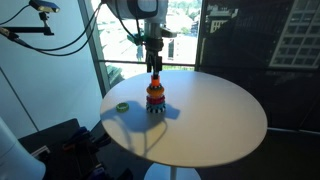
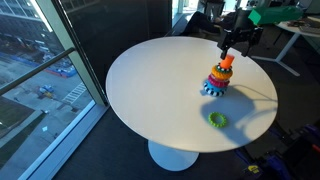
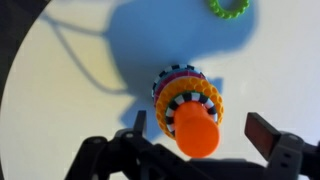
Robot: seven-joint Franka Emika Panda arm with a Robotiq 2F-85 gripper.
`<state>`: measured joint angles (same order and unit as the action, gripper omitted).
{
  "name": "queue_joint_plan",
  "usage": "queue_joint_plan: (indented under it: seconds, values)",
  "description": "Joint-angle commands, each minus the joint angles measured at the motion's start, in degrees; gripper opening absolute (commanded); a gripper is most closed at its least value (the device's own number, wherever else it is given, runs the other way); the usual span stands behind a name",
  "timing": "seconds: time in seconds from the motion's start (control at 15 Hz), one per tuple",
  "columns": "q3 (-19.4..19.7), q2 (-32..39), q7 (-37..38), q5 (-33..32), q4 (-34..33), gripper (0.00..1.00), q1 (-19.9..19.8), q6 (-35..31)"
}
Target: Put the black and white ring through the pole
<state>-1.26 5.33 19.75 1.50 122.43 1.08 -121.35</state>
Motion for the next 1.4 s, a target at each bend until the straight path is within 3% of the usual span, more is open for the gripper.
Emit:
queue_joint_plan:
  seconds: [0.0, 0.47, 1.33]
  values:
    - [0.46, -3.25, -1.95, -1.11, 0.94, 1.0, 0.08, 6.1]
    - [1.02, -9.79, -3.52, -5.58, 5.9, 1.0, -0.54, 12.86]
    - [1.62, -24.88, -9.04, -4.95, 16.19, 1.0, -2.24, 11.01]
